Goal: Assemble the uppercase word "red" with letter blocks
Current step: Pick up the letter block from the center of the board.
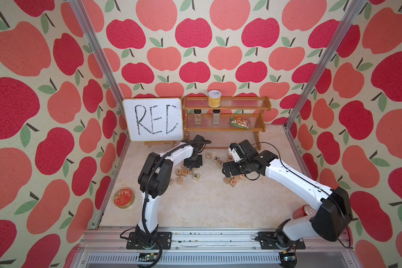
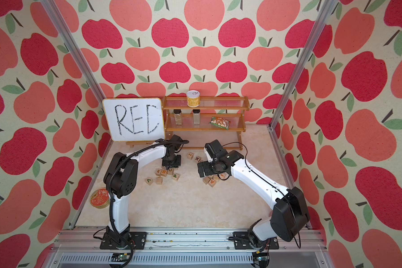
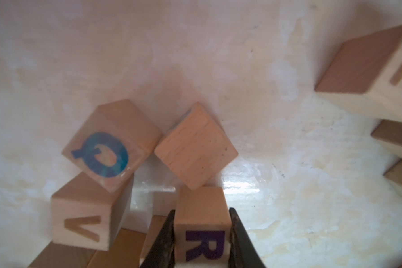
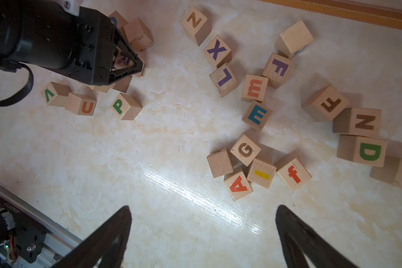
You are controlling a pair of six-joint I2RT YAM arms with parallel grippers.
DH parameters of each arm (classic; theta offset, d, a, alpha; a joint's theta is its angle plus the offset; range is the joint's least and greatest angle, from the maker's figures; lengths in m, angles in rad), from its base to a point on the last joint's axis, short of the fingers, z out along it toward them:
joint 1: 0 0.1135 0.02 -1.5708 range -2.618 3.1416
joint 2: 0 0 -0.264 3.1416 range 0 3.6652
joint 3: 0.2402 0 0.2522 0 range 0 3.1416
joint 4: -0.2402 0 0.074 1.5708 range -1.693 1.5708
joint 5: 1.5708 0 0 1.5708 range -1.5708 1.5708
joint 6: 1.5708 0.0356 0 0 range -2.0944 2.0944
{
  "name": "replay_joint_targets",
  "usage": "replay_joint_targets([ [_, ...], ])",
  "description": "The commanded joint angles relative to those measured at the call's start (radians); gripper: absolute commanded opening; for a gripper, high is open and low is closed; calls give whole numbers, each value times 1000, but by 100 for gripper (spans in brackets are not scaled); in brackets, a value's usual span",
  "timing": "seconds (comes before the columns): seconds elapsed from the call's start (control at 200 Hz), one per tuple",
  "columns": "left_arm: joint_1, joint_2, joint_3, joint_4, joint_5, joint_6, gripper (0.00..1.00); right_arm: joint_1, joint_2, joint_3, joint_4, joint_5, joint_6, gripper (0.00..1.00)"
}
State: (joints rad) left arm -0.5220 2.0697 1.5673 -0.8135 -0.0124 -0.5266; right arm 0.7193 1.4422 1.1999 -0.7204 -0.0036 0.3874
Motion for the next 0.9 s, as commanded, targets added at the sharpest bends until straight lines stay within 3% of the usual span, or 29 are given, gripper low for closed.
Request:
replay_joint_targets([
  [0.0,-5,2,38,-87,-30,-111,13,-6,-40,-26,13,-35,8,99],
  [0.32,-23,-28,74,-162,-47,-275,13,-2,-94,-79,37,-73,27,99],
  [0.895,-86,-120,75,-303,-114,-714,15,68,-164,-155,82,-80,93,99],
])
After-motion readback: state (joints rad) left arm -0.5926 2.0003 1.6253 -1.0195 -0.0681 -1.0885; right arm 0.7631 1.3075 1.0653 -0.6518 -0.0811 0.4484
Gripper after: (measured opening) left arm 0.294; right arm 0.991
